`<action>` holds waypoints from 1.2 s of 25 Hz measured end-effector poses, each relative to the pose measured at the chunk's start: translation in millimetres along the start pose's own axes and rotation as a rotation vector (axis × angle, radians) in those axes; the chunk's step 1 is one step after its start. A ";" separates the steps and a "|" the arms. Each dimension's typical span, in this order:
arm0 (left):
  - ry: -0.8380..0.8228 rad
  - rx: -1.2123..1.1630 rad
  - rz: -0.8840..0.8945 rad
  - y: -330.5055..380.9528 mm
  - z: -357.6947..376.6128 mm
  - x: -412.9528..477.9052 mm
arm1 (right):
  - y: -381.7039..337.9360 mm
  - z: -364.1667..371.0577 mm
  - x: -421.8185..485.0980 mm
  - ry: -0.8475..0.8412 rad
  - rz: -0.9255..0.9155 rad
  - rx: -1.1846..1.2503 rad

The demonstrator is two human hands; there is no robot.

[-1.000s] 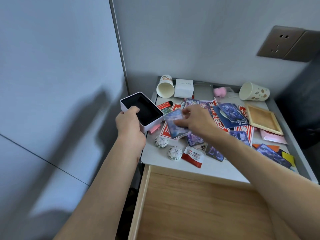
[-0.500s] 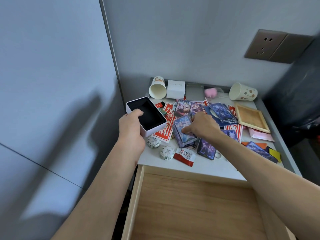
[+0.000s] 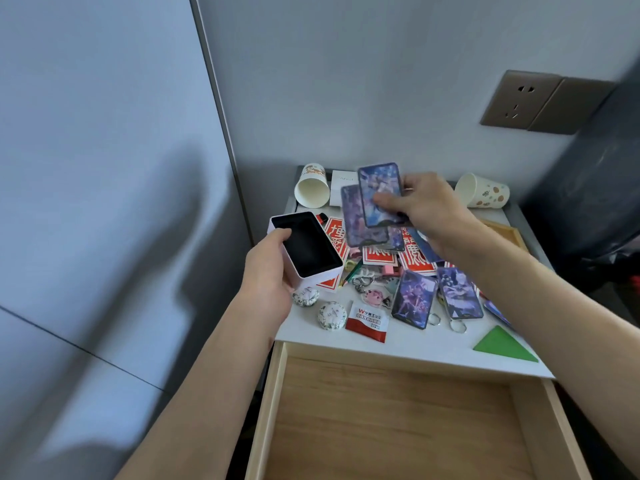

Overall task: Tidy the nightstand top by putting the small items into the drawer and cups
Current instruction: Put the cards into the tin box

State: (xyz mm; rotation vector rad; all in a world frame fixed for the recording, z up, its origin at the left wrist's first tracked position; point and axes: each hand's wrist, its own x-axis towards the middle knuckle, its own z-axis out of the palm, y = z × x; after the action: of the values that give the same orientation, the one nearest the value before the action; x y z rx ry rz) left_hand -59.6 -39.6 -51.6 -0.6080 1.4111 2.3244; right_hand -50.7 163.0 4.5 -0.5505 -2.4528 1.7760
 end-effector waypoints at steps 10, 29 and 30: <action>-0.172 -0.021 -0.034 -3.1 8.9 -2.7 | -7.0 48.1 -4.9 -0.145 -0.019 -0.128; -0.217 -0.073 -0.004 -6.6 6.9 -1.2 | -8.0 61.1 -23.9 0.003 -0.268 -0.461; -0.225 -0.079 0.005 -7.2 7.2 -1.4 | -6.2 63.9 -27.1 0.002 -0.302 -0.480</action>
State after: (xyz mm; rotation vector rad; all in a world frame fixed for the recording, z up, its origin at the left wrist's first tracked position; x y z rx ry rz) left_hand -56.0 -30.1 -53.2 -0.3501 1.2248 2.3762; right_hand -43.4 94.6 -6.8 -0.1827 -2.7832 1.0811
